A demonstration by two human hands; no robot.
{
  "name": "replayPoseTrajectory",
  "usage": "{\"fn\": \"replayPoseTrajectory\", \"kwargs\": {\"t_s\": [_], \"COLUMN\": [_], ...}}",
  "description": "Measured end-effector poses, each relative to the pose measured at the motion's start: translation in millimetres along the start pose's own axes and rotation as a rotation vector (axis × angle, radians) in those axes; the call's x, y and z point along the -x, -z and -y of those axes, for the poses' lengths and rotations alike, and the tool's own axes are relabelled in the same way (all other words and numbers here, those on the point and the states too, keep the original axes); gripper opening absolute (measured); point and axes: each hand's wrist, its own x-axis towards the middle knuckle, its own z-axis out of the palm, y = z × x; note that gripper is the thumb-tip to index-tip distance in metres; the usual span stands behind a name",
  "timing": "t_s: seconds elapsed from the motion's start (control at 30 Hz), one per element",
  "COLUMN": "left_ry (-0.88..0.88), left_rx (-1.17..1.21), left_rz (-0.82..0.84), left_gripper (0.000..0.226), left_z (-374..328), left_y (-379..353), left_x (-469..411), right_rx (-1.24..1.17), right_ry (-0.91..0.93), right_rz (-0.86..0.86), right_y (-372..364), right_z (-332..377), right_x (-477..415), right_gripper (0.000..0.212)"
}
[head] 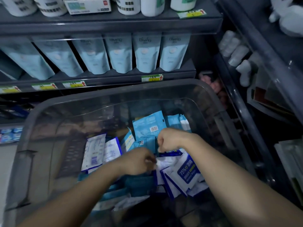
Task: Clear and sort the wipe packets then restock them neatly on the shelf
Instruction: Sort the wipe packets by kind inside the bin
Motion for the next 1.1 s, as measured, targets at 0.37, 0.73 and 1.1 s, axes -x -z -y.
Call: {"fn": "replayPoseTrajectory", "kwargs": {"t_s": [0.37, 0.73, 1.1], "left_ry": [0.700, 0.522, 0.259], "left_rx": [-0.247, -0.252, 0.654], "left_rz": [-0.277, -0.489, -0.329], "left_gripper": [0.117, 0.042, 0.013], "left_z": [141, 92, 31], "left_y": [-22, 32, 22], "left_x": [22, 31, 34], "right_rx": [0.125, -0.533, -0.126], "right_ry": [0.339, 0.226, 0.221], "right_rz": [-0.160, -0.229, 0.039], "right_y": [-74, -60, 6], "right_z": [79, 94, 23], "right_x": [-51, -65, 1], "right_gripper": [0.028, 0.079, 0.031]}}
